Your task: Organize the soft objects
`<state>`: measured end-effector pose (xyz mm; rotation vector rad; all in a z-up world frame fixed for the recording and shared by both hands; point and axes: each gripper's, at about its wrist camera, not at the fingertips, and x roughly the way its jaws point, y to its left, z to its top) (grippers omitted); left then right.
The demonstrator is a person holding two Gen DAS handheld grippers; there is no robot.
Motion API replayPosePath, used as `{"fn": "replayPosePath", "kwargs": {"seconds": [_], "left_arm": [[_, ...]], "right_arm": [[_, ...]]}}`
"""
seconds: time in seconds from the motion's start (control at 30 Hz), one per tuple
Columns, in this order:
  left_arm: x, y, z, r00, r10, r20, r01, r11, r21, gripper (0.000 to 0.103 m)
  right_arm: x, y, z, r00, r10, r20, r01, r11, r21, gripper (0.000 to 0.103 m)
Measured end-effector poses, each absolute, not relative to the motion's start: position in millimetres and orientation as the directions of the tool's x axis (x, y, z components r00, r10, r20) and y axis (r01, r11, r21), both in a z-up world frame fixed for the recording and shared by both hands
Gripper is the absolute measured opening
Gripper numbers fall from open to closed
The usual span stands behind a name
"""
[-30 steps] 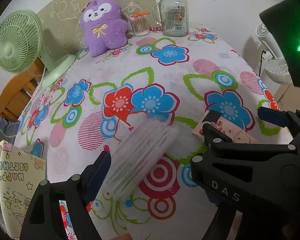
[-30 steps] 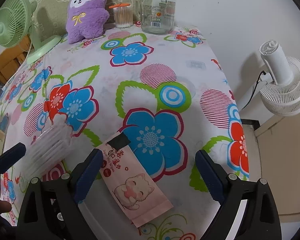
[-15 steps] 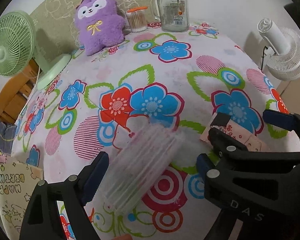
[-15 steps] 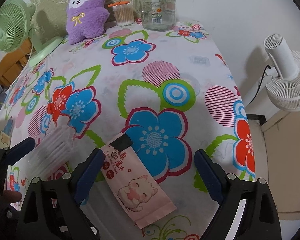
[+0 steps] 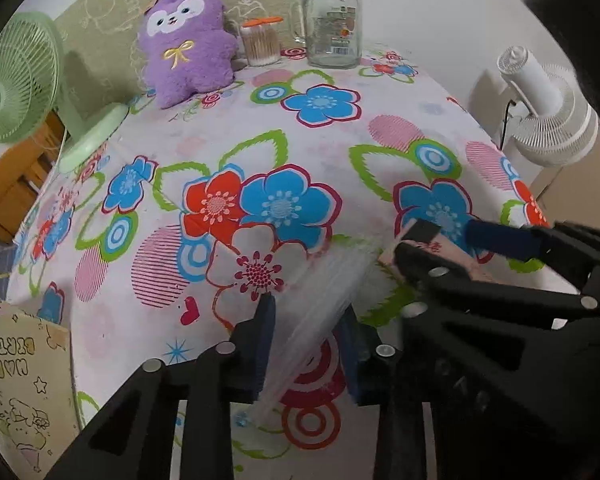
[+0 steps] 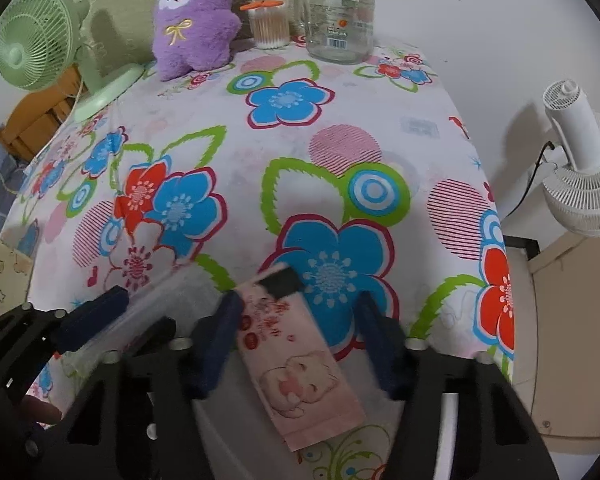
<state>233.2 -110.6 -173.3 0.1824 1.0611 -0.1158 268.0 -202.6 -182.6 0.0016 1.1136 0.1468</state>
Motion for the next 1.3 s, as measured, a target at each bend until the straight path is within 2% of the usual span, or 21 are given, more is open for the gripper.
{"fn": "replayPosePath", "kwargs": {"seconds": [0.03,0.1,0.17,0.23,0.6,0.67,0.7,0.73,0.97,1.07,1.17,1.23,1.27,1.3], "left_arm": [[233.6,-108.2,-172.6,0.48,-0.013,-0.877,0.178,0.98,0.083,0.026],[233.6,-105.3,-171.4,0.476,-0.018,-0.88,0.173,0.982,0.074,0.025],[231.8,-105.3,-171.3,0.473,-0.021,-0.881,0.177,0.981,0.072,0.024],[230.0,-105.9,-171.9,0.471,-0.022,-0.882,0.182,0.981,0.073,0.024],[226.9,-104.6,-171.7,0.47,-0.023,-0.882,0.181,0.981,0.071,0.024],[226.6,-103.7,-171.9,0.471,-0.02,-0.882,0.18,0.981,0.074,0.025],[226.3,-103.5,-171.7,0.471,-0.02,-0.882,0.18,0.981,0.074,0.024],[226.0,-103.3,-171.5,0.471,-0.02,-0.882,0.18,0.981,0.074,0.025],[219.9,-105.5,-173.6,0.48,-0.002,-0.877,0.199,0.974,0.107,0.027],[215.0,-106.9,-174.4,0.488,0.013,-0.873,0.2,0.972,0.126,0.028],[212.1,-107.9,-174.8,0.493,0.021,-0.87,0.2,0.97,0.136,0.028],[212.2,-106.7,-173.9,0.488,0.015,-0.873,0.195,0.973,0.126,0.028],[212.3,-106.0,-173.5,0.485,0.012,-0.875,0.193,0.974,0.12,0.028],[212.5,-104.9,-173.2,0.481,0.007,-0.877,0.192,0.975,0.114,0.028]], "right_arm": [[267.7,-201.8,-181.8,0.43,0.129,-0.893,-0.121,0.989,0.084,0.042],[266.9,-200.3,-181.2,0.431,0.128,-0.893,-0.119,0.989,0.084,0.041],[266.0,-200.6,-179.7,0.439,0.117,-0.891,-0.109,0.991,0.076,0.036],[264.8,-202.7,-177.1,0.443,0.113,-0.89,-0.102,0.992,0.075,0.024],[260.2,-204.2,-173.9,0.446,0.087,-0.891,-0.118,0.992,0.038,0.022],[259.9,-205.3,-174.0,0.437,0.068,-0.897,-0.114,0.993,0.02,0.048],[258.8,-205.7,-174.4,0.436,0.057,-0.898,-0.115,0.993,0.007,0.083],[257.2,-205.9,-174.0,0.45,0.047,-0.892,-0.121,0.993,-0.009,0.096],[251.6,-216.0,-181.8,0.409,0.124,-0.904,-0.131,0.989,0.076,0.096],[250.9,-214.4,-187.6,0.396,0.11,-0.912,-0.125,0.99,0.065,0.089],[250.8,-208.9,-186.7,0.41,0.043,-0.911,-0.114,0.993,-0.004,0.076],[251.0,-206.8,-183.5,0.411,0.047,-0.911,-0.119,0.993,-0.002,0.05],[250.7,-204.3,-182.1,0.408,0.049,-0.912,-0.126,0.992,-0.004,0.043],[250.4,-201.3,-181.6,0.405,0.046,-0.913,-0.135,0.991,-0.01,0.043]]}}
